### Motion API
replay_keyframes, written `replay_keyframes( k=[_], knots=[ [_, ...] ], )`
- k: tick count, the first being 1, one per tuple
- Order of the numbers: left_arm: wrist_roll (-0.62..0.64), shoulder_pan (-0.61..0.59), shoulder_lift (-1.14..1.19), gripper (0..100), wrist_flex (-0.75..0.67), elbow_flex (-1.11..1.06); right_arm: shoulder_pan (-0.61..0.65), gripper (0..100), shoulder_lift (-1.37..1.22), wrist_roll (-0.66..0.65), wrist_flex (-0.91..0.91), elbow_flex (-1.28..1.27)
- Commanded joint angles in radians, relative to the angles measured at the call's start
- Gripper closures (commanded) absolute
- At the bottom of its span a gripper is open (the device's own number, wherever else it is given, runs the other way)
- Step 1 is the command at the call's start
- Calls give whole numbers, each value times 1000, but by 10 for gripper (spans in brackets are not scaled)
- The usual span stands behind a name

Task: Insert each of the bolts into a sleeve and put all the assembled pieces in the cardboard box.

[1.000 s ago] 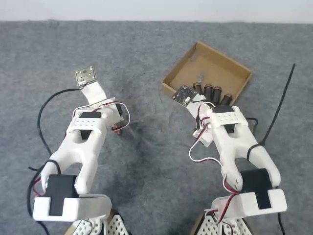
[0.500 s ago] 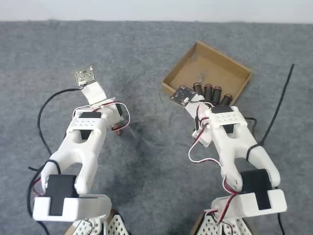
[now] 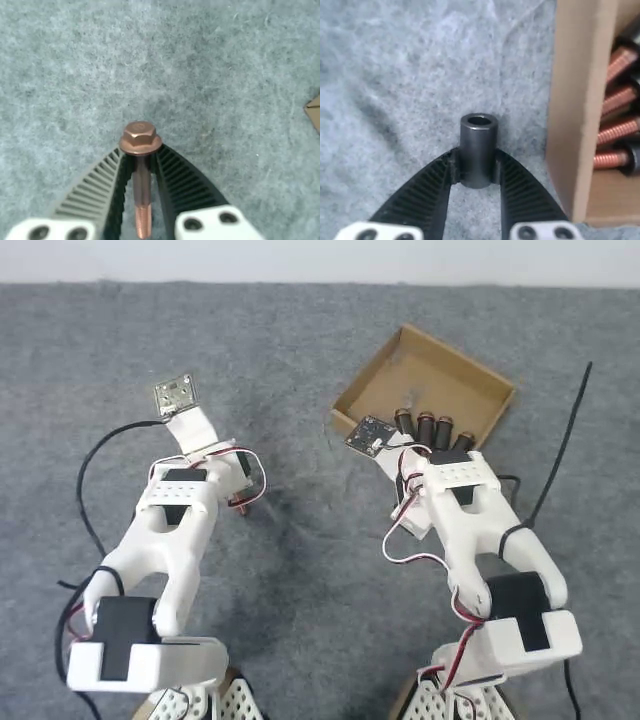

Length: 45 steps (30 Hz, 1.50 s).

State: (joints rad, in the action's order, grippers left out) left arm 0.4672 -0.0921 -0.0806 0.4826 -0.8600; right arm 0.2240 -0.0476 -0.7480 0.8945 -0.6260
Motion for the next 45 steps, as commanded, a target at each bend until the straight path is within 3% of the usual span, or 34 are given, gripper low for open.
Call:
replay_keyframes(
  k=[1, 4, 6, 17, 22, 30, 41, 45],
  knots=[
    [-15, -6, -66, 988, -28, 8, 7, 936, 5, -25, 8, 43],
    [-15, -6, -66, 988, -28, 8, 7, 943, 4, -25, 8, 43],
    [-15, -6, -66, 988, -28, 8, 5, 998, 4, -25, 7, 43],
    [-15, -5, -66, 988, -28, 8, 8, 991, 179, -14, 114, 55],
    [-15, -5, -66, 988, -28, 8, 2, 991, 325, 120, 51, 61],
    [-15, -6, -66, 988, -28, 7, 8, 991, 334, 281, -302, -3],
    [-15, -3, -66, 988, -28, 7, 82, 991, 334, 344, -1194, -342],
    [-15, -3, -66, 988, -28, 7, 131, 991, 326, 358, -1342, -400]
  ],
)
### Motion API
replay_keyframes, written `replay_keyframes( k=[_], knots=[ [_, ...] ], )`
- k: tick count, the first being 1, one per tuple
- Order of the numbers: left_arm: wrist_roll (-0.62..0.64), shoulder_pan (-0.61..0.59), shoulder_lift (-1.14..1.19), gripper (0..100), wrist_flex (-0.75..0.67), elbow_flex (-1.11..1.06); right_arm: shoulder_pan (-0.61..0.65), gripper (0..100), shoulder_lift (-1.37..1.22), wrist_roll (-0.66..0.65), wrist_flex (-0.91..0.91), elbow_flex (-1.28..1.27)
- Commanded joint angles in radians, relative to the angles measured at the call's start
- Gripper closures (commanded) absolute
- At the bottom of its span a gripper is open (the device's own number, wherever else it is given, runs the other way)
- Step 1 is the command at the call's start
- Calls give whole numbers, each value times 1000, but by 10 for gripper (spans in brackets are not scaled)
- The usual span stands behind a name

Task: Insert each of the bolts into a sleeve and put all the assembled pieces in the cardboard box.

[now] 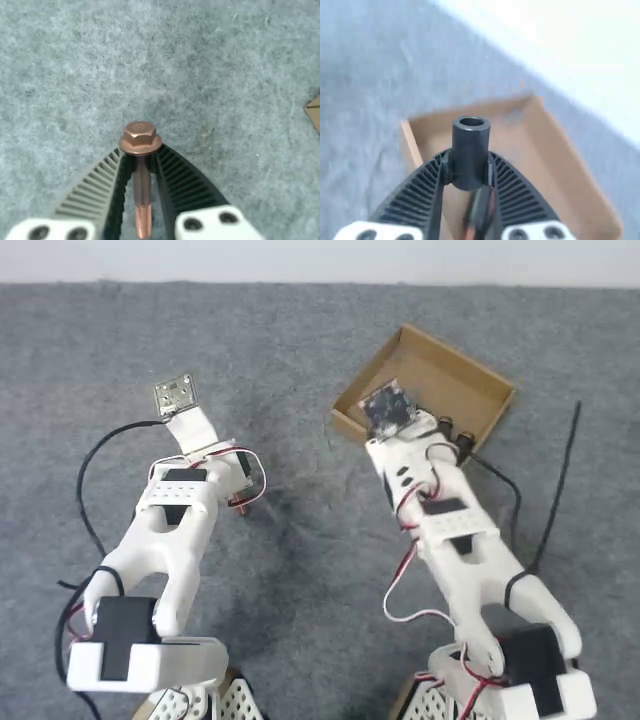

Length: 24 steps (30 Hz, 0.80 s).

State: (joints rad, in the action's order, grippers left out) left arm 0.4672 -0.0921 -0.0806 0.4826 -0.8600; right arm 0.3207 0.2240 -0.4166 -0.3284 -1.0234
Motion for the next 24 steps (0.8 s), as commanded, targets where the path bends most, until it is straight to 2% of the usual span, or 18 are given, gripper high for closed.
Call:
replay_keyframes(
  k=[1, 7, 10, 13, 16, 24],
  knots=[
    [-15, -3, -66, 988, -28, 7, 41, 991, 42, 63, -128, -3],
    [-15, -6, -66, 988, -26, 7, 42, 991, -114, 393, -249, 74],
    [-15, -6, -66, 988, -26, 7, 58, 991, -216, 491, -395, 84],
    [-15, -6, -66, 988, -26, 7, 84, 991, -317, 509, -567, 83],
    [-15, -6, -66, 988, -26, 7, 111, 991, -407, 509, -665, 81],
    [-15, -6, -66, 988, -26, 7, 134, 991, -530, 506, -711, 37]
  ],
)
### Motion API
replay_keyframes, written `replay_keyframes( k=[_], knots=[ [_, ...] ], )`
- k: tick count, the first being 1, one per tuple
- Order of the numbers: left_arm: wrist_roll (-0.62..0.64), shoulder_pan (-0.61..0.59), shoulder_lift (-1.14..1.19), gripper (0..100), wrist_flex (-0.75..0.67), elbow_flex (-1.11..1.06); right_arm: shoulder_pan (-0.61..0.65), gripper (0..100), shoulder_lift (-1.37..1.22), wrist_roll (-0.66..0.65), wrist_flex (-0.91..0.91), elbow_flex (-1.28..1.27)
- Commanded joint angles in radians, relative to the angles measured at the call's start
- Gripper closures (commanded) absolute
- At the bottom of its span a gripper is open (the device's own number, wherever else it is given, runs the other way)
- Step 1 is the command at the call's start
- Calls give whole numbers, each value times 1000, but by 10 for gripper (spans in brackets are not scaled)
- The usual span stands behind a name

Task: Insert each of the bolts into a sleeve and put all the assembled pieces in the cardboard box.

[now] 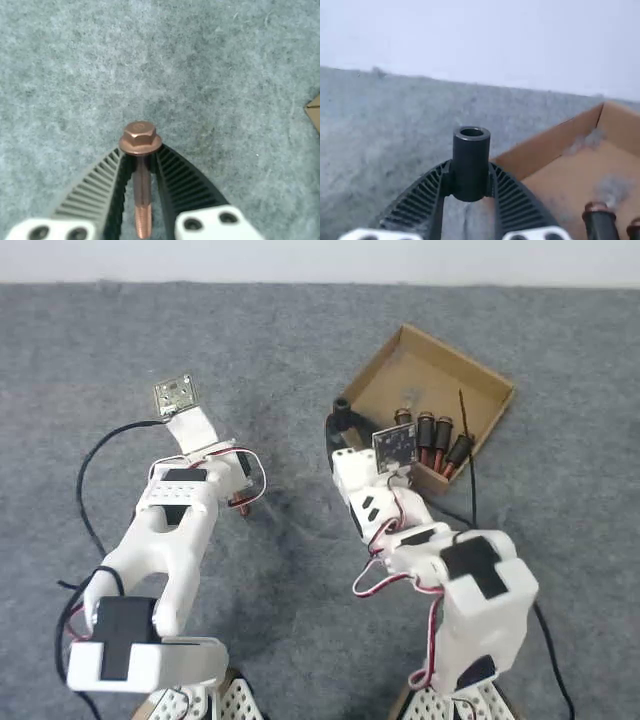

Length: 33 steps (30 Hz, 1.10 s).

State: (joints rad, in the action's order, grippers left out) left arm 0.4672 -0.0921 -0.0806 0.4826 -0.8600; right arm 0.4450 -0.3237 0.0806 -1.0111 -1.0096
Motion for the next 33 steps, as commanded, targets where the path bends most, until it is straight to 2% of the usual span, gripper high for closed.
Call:
replay_keyframes(
  k=[1, 9, 22, 33],
  knots=[
    [-15, -6, -66, 988, -26, 7, 12, 991, 21, 9, -30, 2],
    [-15, -6, -66, 988, -26, 7, 67, 992, 39, 5, -338, -250],
    [-15, -6, -66, 988, -26, 5, 108, 992, 36, -64, -668, -528],
    [-15, -23, -69, 988, -25, 5, 111, 992, 42, -64, -723, -618]
  ],
)
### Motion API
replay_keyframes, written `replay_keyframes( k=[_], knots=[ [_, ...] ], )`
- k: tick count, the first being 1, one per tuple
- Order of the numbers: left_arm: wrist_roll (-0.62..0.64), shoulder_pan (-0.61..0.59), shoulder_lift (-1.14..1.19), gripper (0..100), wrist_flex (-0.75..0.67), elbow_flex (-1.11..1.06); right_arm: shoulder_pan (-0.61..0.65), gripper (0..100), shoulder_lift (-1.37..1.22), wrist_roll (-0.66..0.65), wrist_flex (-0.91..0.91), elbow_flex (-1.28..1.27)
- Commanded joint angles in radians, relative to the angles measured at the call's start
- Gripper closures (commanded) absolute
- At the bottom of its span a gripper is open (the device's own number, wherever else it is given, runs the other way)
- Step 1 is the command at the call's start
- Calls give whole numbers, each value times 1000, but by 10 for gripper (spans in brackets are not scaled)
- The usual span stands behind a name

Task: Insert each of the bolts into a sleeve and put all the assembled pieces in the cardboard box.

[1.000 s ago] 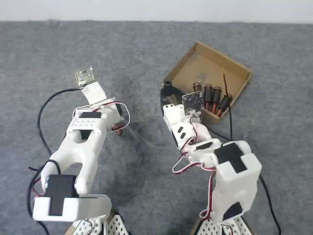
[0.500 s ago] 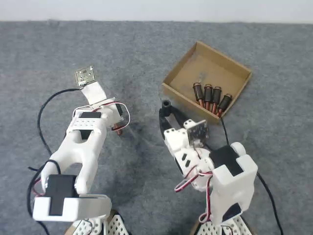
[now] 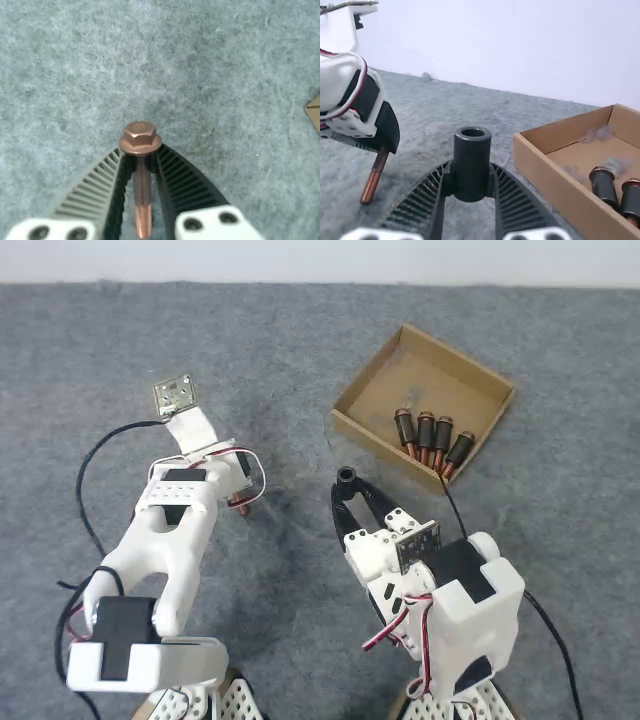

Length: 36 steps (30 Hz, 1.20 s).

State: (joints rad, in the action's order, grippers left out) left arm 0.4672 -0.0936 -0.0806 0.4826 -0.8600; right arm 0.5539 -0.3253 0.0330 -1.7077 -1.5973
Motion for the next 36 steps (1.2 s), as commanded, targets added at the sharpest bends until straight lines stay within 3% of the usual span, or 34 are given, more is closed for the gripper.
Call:
replay_keyframes(
  k=[1, 8, 17, 36],
  knots=[
    [-15, -21, -72, 988, -26, 5, 5, 992, 44, -17, -27, -31],
    [-14, -21, -118, 988, -26, 71, 10, 992, 38, -18, -27, -29],
    [-14, 40, -414, 988, -28, 54, 10, 992, 38, -18, -27, -29],
    [-17, 431, -825, 988, -29, -84, 12, 992, 45, -18, -30, -29]
  ],
)
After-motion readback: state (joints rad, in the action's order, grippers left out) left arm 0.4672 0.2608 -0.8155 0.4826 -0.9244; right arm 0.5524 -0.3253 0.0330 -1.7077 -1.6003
